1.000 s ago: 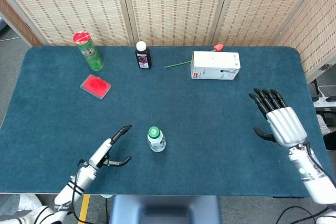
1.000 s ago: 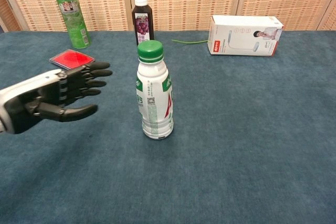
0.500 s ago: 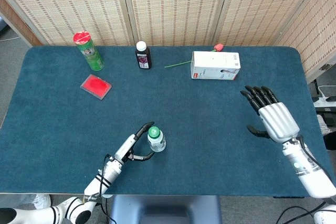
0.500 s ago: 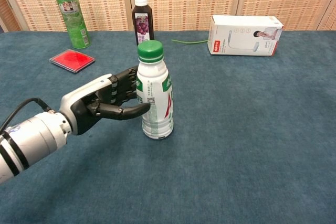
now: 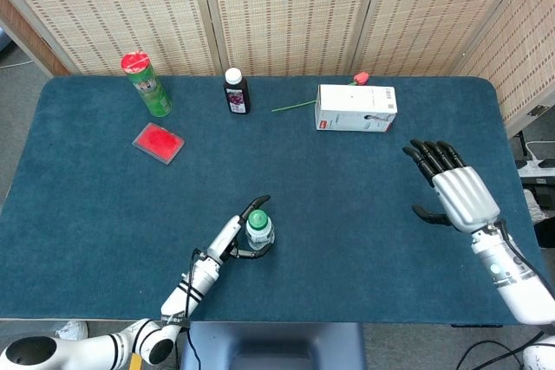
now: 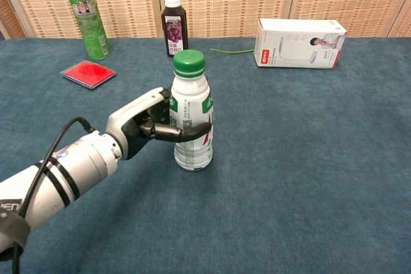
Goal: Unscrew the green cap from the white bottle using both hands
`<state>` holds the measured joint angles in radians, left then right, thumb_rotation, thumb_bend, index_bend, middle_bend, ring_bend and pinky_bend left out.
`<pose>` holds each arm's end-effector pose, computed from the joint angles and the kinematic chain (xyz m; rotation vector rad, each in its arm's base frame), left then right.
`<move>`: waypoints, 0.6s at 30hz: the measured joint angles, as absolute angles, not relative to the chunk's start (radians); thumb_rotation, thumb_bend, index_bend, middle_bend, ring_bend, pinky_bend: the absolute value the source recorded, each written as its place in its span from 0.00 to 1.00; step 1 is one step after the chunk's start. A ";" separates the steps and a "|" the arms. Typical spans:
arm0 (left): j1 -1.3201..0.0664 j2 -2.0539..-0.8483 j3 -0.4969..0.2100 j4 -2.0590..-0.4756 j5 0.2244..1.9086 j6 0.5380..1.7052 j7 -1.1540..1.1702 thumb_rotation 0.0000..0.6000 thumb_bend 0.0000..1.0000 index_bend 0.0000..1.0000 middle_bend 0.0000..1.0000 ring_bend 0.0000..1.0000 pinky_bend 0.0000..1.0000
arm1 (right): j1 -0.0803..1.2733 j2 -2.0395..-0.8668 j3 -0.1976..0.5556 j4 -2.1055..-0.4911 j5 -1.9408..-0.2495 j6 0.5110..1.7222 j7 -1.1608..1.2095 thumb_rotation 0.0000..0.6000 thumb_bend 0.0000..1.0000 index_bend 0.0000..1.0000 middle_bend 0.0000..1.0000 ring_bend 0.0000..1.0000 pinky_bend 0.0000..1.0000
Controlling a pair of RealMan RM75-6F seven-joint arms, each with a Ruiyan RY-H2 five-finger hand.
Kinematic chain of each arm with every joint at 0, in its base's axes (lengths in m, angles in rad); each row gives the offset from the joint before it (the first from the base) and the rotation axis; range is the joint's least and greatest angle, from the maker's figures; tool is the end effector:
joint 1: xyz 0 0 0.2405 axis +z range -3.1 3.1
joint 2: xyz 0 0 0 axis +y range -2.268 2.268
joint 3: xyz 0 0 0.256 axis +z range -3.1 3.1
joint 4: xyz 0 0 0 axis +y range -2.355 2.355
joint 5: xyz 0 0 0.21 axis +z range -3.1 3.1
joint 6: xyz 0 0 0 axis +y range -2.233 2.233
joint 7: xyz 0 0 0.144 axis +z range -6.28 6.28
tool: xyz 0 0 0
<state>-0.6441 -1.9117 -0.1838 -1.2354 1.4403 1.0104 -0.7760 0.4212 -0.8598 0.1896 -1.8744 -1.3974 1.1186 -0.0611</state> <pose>-0.1109 0.2927 -0.1067 -1.4310 -2.0302 -1.6473 -0.2054 -0.2845 0.1877 1.6924 -0.8261 0.9459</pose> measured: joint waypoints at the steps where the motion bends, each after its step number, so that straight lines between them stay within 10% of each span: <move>1: -0.647 -1.918 -0.186 -1.227 1.438 1.011 -0.773 1.00 0.32 0.22 0.21 0.00 0.00 | 0.422 -0.858 0.188 -1.873 -1.398 1.118 -0.060 1.00 0.15 0.00 0.00 0.00 0.00; 8: -0.649 -1.949 -0.188 -1.198 1.425 1.023 -0.761 1.00 0.51 0.52 0.54 0.09 0.00 | 0.438 -0.860 0.186 -1.871 -1.401 1.104 -0.072 1.00 0.15 0.00 0.00 0.00 0.00; 18: -0.651 -1.973 -0.201 -1.186 1.379 1.004 -0.718 1.00 0.69 0.64 0.64 0.14 0.00 | 0.545 -0.864 0.195 -1.931 -1.457 0.995 -0.159 1.00 0.15 0.18 0.00 0.00 0.00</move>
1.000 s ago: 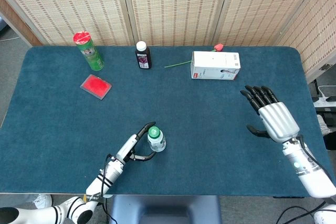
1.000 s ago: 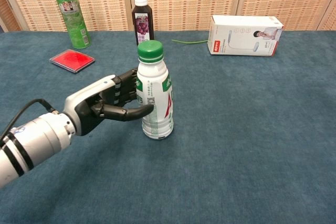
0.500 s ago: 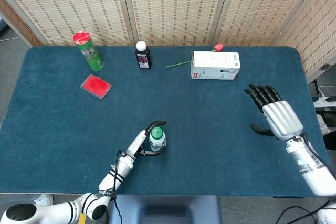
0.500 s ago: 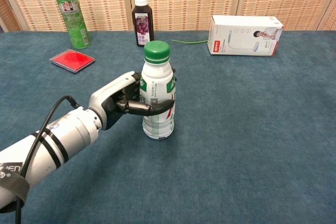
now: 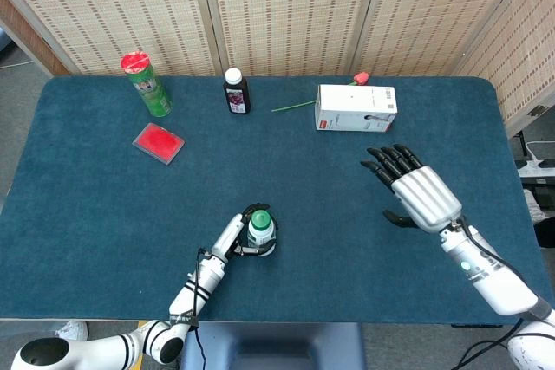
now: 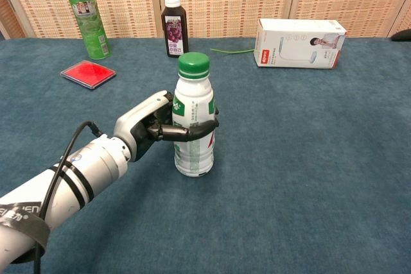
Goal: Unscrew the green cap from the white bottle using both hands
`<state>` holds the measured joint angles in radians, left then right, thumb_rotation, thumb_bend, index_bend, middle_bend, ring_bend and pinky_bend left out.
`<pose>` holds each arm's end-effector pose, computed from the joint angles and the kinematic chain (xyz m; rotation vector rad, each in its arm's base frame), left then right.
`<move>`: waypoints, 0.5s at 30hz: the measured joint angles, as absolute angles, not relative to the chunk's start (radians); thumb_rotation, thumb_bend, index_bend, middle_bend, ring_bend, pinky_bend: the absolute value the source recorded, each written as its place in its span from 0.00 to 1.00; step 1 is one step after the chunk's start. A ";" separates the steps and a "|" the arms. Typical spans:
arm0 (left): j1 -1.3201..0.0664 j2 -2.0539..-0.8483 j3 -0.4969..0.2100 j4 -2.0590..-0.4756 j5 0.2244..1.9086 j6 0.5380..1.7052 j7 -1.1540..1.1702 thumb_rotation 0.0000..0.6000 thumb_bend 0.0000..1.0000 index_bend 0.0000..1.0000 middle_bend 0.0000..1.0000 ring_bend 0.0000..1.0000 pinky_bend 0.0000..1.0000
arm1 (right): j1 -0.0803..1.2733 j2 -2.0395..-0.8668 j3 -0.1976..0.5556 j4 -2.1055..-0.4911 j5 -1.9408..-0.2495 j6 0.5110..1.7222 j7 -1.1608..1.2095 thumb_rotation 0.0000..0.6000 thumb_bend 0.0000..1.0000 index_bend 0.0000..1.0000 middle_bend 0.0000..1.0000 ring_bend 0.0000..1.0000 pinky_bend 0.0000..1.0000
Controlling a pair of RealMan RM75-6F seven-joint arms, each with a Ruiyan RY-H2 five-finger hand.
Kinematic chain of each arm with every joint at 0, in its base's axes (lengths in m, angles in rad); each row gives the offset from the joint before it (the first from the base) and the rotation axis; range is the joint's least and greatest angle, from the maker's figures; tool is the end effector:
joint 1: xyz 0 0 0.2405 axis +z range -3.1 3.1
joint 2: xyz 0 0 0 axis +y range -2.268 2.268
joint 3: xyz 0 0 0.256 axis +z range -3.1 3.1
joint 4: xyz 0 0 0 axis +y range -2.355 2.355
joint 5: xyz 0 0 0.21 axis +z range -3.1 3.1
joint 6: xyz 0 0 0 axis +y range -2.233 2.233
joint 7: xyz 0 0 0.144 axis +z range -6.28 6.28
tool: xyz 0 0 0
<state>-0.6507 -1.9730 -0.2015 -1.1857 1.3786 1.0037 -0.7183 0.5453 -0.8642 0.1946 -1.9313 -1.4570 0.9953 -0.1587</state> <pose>-0.1090 0.2946 -0.1207 -1.3815 -2.0209 -1.6130 -0.1567 -0.2950 0.1617 1.9287 -0.6898 0.9315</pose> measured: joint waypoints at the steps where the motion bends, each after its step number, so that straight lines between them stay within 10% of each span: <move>1: -0.651 -1.974 -0.202 -1.186 1.377 1.003 -0.708 1.00 0.69 0.64 0.64 0.14 0.00 | 0.559 -0.864 0.197 -1.939 -1.458 0.978 -0.167 1.00 0.15 0.21 0.00 0.00 0.00; 15: -0.644 -1.982 -0.201 -1.198 1.367 1.020 -0.618 1.00 0.69 0.65 0.65 0.15 0.00 | 0.775 -0.877 0.221 -2.061 -1.296 0.723 -0.322 1.00 0.18 0.28 0.00 0.00 0.00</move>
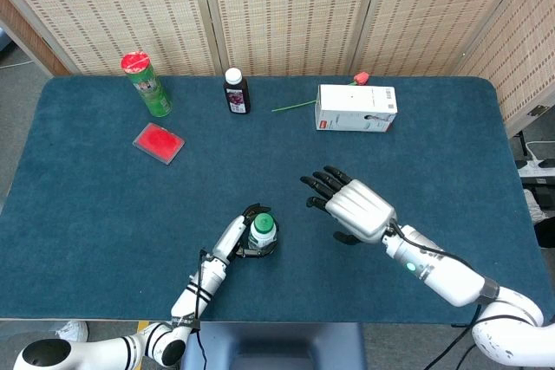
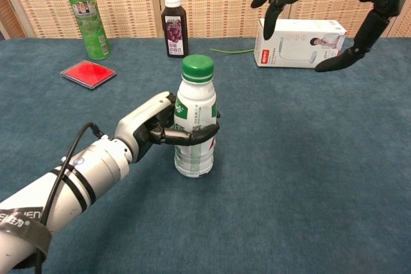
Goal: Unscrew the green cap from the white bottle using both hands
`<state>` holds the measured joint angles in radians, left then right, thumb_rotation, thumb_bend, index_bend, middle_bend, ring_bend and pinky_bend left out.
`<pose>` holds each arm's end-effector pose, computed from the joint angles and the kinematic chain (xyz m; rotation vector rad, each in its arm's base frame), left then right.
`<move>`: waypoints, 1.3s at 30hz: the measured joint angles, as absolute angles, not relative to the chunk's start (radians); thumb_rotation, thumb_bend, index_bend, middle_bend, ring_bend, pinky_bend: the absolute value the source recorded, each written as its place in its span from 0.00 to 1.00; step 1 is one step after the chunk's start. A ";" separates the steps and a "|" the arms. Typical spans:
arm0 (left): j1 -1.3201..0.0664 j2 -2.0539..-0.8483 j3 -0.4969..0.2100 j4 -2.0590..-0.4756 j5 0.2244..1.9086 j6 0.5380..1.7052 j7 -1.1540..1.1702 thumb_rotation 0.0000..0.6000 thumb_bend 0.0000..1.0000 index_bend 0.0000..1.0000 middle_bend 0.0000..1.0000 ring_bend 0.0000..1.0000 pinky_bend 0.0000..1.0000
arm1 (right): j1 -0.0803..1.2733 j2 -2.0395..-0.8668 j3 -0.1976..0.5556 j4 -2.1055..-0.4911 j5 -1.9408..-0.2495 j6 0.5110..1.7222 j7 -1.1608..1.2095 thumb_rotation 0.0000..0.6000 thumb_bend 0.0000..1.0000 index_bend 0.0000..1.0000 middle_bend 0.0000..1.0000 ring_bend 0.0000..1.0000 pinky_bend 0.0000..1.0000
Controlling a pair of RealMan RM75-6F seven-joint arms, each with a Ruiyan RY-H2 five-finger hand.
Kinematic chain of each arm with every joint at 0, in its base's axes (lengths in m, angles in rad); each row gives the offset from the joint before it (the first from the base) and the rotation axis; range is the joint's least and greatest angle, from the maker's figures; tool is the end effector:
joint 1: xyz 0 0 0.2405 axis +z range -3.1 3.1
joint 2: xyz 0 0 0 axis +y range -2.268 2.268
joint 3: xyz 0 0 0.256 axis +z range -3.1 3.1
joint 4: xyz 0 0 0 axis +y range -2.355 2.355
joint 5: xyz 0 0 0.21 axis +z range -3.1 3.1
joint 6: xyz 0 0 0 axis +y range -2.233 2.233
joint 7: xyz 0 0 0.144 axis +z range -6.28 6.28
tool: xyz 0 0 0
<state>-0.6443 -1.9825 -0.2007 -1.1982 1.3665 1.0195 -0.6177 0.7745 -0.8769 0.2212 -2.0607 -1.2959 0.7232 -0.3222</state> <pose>-0.1064 0.2912 -0.1215 -1.4253 -1.9393 -1.5888 -0.0849 -0.2981 0.1191 2.2321 -0.6432 0.8417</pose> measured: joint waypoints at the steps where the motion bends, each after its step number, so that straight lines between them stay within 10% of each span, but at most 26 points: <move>1: -0.644 -1.982 -0.203 -1.200 1.364 1.019 -0.615 1.00 0.69 0.65 0.65 0.15 0.00 | 0.786 -0.882 0.221 -2.063 -1.275 0.717 -0.339 1.00 0.18 0.28 0.00 0.00 0.00; 39: -0.670 -2.005 -0.238 -1.169 1.316 0.958 -0.594 1.00 0.81 0.69 0.73 0.27 0.00 | 1.095 -1.093 0.095 -2.068 -0.830 0.856 -0.686 1.00 0.18 0.25 0.00 0.00 0.00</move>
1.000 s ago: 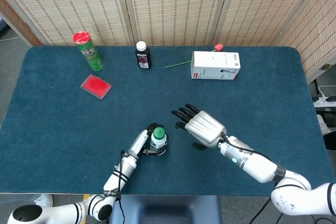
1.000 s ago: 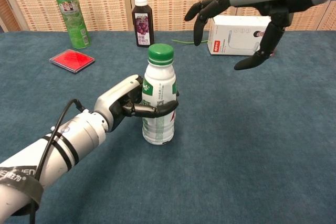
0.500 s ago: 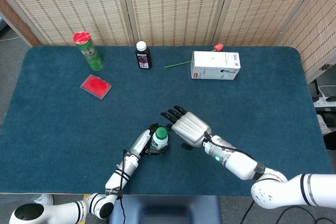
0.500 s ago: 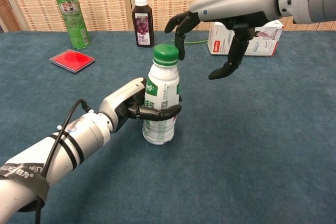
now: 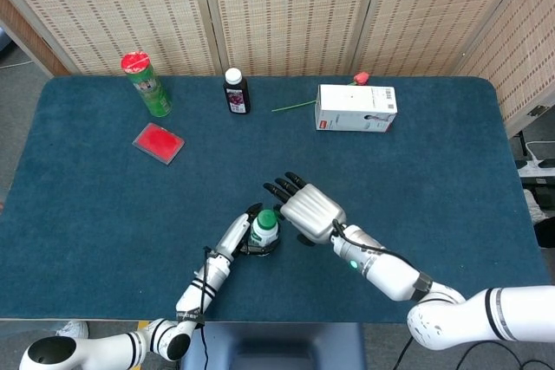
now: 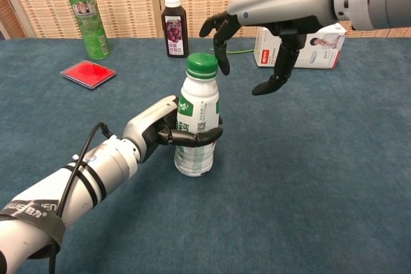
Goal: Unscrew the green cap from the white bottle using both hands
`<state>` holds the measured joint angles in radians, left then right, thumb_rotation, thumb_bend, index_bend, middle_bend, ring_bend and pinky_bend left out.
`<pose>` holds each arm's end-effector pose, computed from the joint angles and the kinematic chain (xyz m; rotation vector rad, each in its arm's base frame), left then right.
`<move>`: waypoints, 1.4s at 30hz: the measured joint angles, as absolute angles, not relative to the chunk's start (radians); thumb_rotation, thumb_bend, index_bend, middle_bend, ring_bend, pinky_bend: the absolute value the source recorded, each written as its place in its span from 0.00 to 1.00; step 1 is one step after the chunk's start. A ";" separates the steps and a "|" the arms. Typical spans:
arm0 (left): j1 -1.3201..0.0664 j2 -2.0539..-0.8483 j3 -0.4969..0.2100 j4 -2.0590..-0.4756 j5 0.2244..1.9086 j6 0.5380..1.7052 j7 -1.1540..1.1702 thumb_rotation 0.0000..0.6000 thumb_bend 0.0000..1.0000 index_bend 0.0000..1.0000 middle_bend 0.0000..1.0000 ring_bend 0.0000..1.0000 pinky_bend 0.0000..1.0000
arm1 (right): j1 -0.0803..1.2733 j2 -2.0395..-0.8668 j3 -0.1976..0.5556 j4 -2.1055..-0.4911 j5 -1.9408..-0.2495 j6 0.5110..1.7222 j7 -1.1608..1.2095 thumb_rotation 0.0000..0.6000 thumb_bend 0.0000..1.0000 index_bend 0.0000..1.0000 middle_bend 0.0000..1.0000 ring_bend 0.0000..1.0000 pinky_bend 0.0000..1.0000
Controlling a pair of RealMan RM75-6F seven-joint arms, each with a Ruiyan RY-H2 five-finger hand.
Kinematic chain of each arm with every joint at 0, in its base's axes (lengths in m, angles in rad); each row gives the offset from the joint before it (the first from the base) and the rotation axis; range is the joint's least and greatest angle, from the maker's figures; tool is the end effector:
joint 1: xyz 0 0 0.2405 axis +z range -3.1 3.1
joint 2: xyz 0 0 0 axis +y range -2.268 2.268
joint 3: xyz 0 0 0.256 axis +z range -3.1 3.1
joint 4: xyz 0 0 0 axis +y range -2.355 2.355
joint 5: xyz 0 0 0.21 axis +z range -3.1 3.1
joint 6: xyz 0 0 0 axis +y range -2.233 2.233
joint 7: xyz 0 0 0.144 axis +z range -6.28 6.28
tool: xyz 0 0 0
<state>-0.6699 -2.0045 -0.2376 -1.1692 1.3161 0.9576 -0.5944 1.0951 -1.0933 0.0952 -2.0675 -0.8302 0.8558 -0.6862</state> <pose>-0.1027 0.3001 -0.1298 -1.4105 -1.9706 -1.5341 -0.0366 -0.3082 0.0604 2.2703 -0.6012 0.7512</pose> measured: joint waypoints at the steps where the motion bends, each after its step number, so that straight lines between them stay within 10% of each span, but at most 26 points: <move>1: -0.668 -2.003 -0.241 -1.170 1.313 0.956 -0.610 1.00 0.80 0.69 0.73 0.27 0.00 | 1.095 -1.093 0.092 -2.068 -0.831 0.859 -0.686 1.00 0.18 0.25 0.00 0.00 0.00; 42: -0.701 -1.977 -0.244 -1.164 1.276 0.801 -0.690 1.00 0.88 0.71 0.77 0.32 0.00 | 1.100 -1.104 0.079 -2.139 -0.939 0.910 -0.650 1.00 0.18 0.20 0.00 0.00 0.00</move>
<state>-0.7009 -1.9773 -0.2440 -1.1638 1.2757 0.8014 -0.6897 1.1000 -1.1039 0.0794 -2.1386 -0.9386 0.9105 -0.6505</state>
